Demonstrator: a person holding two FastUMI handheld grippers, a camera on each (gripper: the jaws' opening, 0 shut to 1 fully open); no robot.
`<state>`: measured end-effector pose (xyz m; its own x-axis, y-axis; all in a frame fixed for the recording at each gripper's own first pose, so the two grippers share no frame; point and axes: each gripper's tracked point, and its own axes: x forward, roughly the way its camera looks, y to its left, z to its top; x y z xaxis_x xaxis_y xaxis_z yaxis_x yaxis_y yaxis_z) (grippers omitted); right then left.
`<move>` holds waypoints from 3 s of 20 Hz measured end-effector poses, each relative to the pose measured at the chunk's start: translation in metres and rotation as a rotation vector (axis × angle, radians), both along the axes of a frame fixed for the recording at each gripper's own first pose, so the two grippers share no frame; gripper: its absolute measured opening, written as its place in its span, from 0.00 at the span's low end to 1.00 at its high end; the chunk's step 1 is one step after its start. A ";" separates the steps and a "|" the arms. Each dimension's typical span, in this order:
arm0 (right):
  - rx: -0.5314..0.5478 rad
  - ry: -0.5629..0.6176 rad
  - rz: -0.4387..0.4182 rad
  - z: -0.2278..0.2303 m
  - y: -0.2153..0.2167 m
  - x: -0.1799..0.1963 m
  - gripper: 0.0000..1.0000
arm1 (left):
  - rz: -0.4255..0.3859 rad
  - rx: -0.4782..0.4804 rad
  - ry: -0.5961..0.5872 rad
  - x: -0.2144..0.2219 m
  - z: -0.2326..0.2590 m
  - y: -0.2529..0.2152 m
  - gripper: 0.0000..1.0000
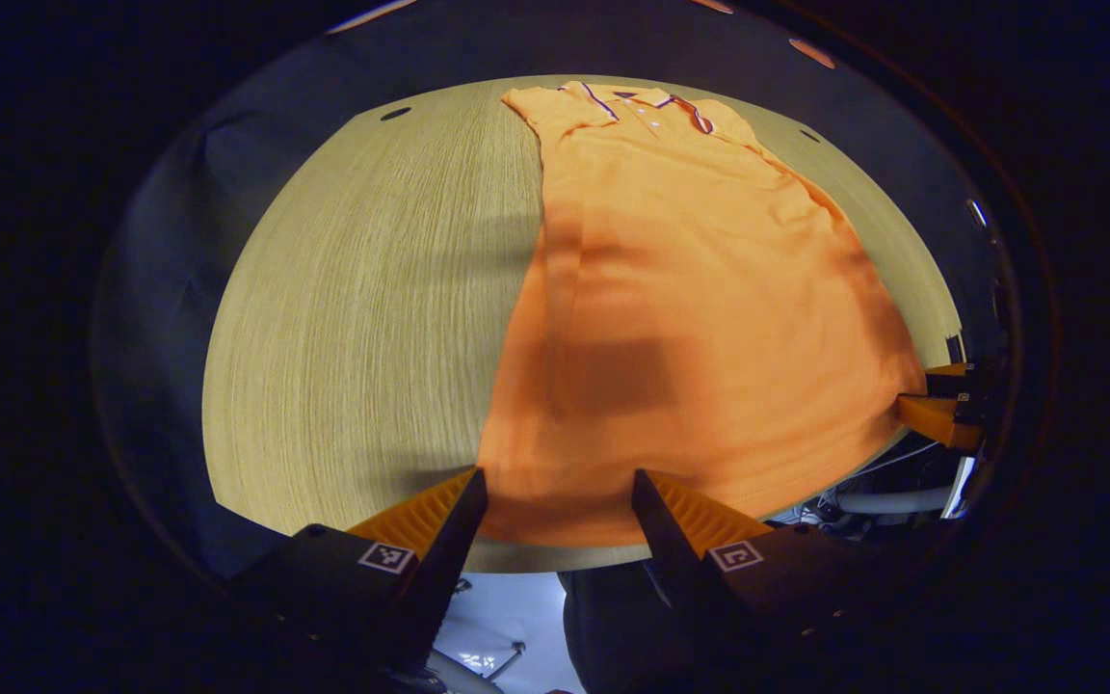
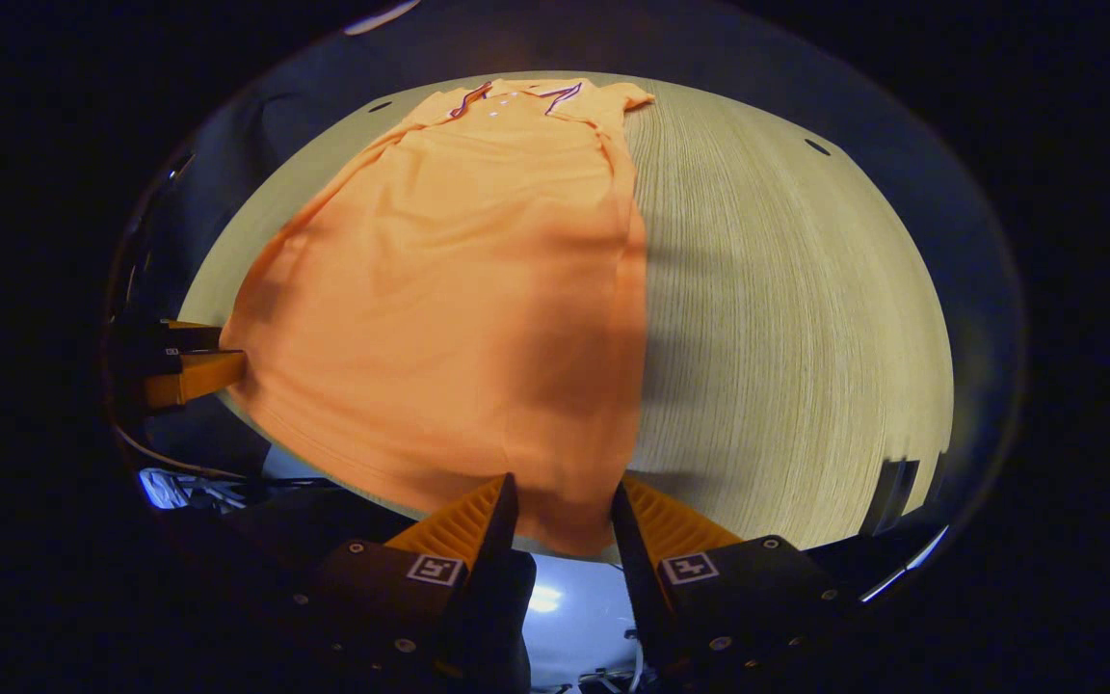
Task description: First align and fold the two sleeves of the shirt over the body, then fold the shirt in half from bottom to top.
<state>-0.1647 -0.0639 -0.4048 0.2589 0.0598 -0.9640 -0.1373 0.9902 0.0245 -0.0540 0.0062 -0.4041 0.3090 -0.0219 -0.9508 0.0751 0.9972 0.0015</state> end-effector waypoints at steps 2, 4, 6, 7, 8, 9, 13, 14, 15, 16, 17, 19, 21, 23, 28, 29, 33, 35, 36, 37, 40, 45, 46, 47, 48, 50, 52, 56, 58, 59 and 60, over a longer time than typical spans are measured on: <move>-0.003 0.000 0.005 0.000 0.001 0.001 0.59 | 0.019 0.000 -0.010 0.001 0.001 0.002 0.95; -0.005 0.004 0.008 0.000 0.002 0.000 0.59 | 0.002 0.092 -0.039 0.006 0.008 0.016 0.95; -0.003 0.004 0.000 -0.001 0.001 0.000 0.58 | -0.028 0.112 -0.032 0.009 0.006 0.019 0.95; -0.003 0.003 0.001 0.000 0.002 0.000 0.58 | -0.016 0.084 -0.059 0.011 0.006 0.015 0.96; -0.005 0.005 0.006 -0.001 0.002 0.000 0.58 | -0.008 0.066 -0.022 0.006 0.007 0.014 0.93; -0.004 0.004 0.008 -0.001 0.002 0.001 0.58 | 0.004 0.047 -0.037 0.009 0.003 0.014 0.92; 0.017 -0.016 -0.034 0.001 0.002 0.004 0.42 | 0.072 -0.035 -0.027 0.008 0.000 0.010 0.79; 0.037 -0.014 -0.054 0.000 0.008 0.003 0.26 | 0.072 -0.055 -0.037 0.008 0.000 0.000 0.48; 0.049 -0.008 -0.036 -0.001 0.013 0.002 0.23 | 0.051 -0.028 -0.045 0.007 0.002 -0.004 0.28; 0.053 -0.024 -0.043 -0.001 0.011 0.006 0.22 | 0.008 -0.015 -0.044 0.007 0.001 -0.013 0.08; 0.080 -0.026 -0.085 0.006 0.013 0.000 0.22 | 0.003 -0.016 -0.061 0.004 0.008 -0.023 0.07; 0.137 -0.017 -0.115 0.000 0.020 0.006 0.07 | -0.046 -0.049 -0.040 0.001 0.003 -0.046 0.01; 0.193 -0.016 -0.136 0.000 0.023 0.006 0.07 | -0.041 -0.092 -0.057 0.009 0.011 -0.060 0.01; 0.252 -0.021 -0.157 0.004 0.026 0.007 0.08 | -0.026 -0.104 -0.071 0.015 0.020 -0.061 0.01; 0.345 -0.067 -0.167 0.025 0.032 0.030 0.07 | 0.030 -0.137 -0.129 0.044 0.049 -0.050 0.01; 0.365 -0.078 -0.162 0.031 0.035 0.037 0.07 | 0.036 -0.144 -0.139 0.050 0.054 -0.046 0.01; 0.381 -0.127 -0.182 0.047 0.034 0.070 0.07 | 0.043 -0.188 -0.172 0.081 0.067 -0.043 0.01; 0.400 -0.160 -0.181 0.057 0.037 0.087 0.07 | 0.031 -0.193 -0.195 0.100 0.073 -0.042 0.01; 0.396 -0.168 -0.185 0.059 0.034 0.095 0.07 | 0.026 -0.198 -0.199 0.108 0.075 -0.044 0.01; 0.395 -0.172 -0.193 0.061 0.031 0.102 0.07 | 0.017 -0.204 -0.209 0.116 0.079 -0.045 0.01; 0.413 -0.187 -0.214 0.068 0.032 0.122 0.06 | -0.013 -0.201 -0.230 0.141 0.088 -0.048 0.01; 0.394 -0.186 -0.232 0.074 0.023 0.161 0.06 | -0.030 -0.198 -0.264 0.194 0.102 -0.043 0.01; 0.389 -0.197 -0.234 0.076 0.023 0.172 0.06 | -0.035 -0.199 -0.267 0.206 0.105 -0.043 0.01; 0.386 -0.208 -0.238 0.079 0.021 0.184 0.06 | -0.039 -0.198 -0.277 0.218 0.107 -0.042 0.01; 0.384 -0.221 -0.242 0.083 0.019 0.194 0.06 | -0.041 -0.199 -0.284 0.230 0.109 -0.041 0.01; 0.373 -0.242 -0.244 0.089 0.016 0.218 0.06 | -0.041 -0.207 -0.291 0.253 0.111 -0.039 0.01; 0.362 -0.256 -0.252 0.092 0.013 0.239 0.06 | -0.041 -0.220 -0.299 0.276 0.114 -0.038 0.01; 0.357 -0.266 -0.275 0.093 0.010 0.284 0.06 | -0.047 -0.248 -0.308 0.323 0.115 -0.034 0.01; 0.347 -0.265 -0.281 0.089 0.008 0.305 0.06 | -0.039 -0.274 -0.295 0.347 0.109 -0.033 0.01; 0.347 -0.262 -0.290 0.088 0.005 0.318 0.06 | -0.030 -0.298 -0.286 0.360 0.106 -0.034 0.01; 0.356 -0.254 -0.301 0.090 0.004 0.327 0.06 | -0.016 -0.319 -0.277 0.372 0.105 -0.032 0.01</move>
